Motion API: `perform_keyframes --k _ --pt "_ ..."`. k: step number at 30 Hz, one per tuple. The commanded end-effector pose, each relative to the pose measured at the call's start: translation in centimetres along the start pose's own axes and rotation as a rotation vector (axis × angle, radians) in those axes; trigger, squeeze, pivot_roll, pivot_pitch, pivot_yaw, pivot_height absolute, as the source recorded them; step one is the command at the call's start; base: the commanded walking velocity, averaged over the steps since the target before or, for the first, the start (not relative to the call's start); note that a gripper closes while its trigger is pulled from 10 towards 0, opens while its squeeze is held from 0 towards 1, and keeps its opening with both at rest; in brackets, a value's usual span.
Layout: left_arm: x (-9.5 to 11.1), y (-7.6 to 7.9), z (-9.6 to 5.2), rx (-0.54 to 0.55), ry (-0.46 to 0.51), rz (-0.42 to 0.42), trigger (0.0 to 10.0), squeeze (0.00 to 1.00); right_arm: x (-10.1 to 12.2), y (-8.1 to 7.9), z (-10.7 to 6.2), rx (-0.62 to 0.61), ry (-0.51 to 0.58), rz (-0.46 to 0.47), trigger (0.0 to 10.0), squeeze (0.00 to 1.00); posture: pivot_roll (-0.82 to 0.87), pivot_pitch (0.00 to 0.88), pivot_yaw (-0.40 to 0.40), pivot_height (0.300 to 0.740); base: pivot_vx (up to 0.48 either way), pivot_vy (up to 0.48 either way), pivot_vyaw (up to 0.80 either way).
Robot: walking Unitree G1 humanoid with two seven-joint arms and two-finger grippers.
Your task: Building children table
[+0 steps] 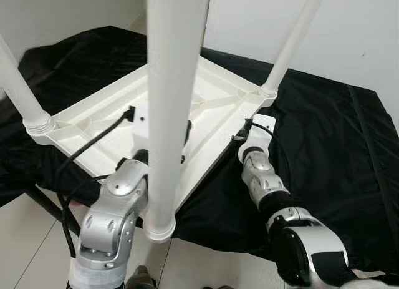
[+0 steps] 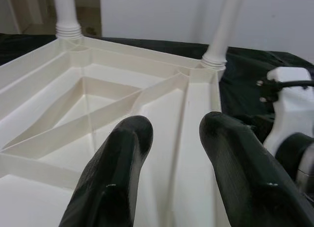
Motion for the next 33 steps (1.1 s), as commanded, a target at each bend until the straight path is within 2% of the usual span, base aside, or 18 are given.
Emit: perform_keyframes --k 1,8,10,14,19,24,30,33 --pt "0.0 0.9 -0.1 0.003 -0.003 -0.019 10.0 0.00 -0.5 -0.4 0.0 0.043 -0.034 0.010 10.0 0.00 0.32 0.105 -0.085 0.740 0.000 0.000 0.00" --pt "0.0 1.2 0.0 0.001 -0.001 -0.020 10.0 0.00 0.2 -0.8 0.3 0.085 -0.010 0.027 10.0 0.00 0.32 0.109 -0.081 0.740 0.000 0.000 0.00" --pt "0.4 1.6 0.4 -0.002 0.014 -0.040 10.0 0.00 1.7 -2.5 0.5 0.217 0.033 0.058 10.0 0.00 0.30 0.108 -0.065 0.740 0.000 0.000 0.00" --pt "0.5 1.6 0.5 -0.003 0.017 -0.044 10.0 0.00 2.1 -3.0 0.5 0.252 0.045 0.050 10.0 0.00 0.30 0.107 -0.058 0.740 0.000 0.000 0.00" --pt "0.8 1.7 1.0 0.000 0.028 -0.052 10.0 0.00 2.3 -3.8 0.5 0.285 0.040 -0.022 10.0 0.00 0.28 0.107 -0.046 0.740 0.000 0.000 0.00" --pt "1.0 1.9 1.3 0.000 0.032 -0.061 10.0 0.00 2.6 -4.7 0.4 0.316 0.041 -0.056 10.0 0.00 0.28 0.106 -0.039 0.740 0.000 0.000 0.00" --pt "1.0 2.1 1.5 -0.004 0.032 -0.063 10.0 0.00 2.8 -4.7 0.5 0.298 0.043 -0.079 10.0 0.00 0.28 0.110 -0.044 0.740 0.000 0.000 0.00" --pt "0.9 1.9 1.4 0.010 0.027 -0.056 10.0 0.00 2.7 -3.6 0.7 0.237 0.052 -0.080 10.0 0.00 0.29 0.113 -0.056 0.740 0.000 0.000 0.00"
Point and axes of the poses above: a point about 5 cm out from each wrist's last joint towards the gripper, its own z axis pointing out of the wrist towards the gripper, its own x axis along the axis of the wrist's last joint, y = z × x, the point moved 1 cm from there along z, pointing out of the wrist towards the gripper, and after that the axes turned 3 degrees about -z, right-handed, at the moved point
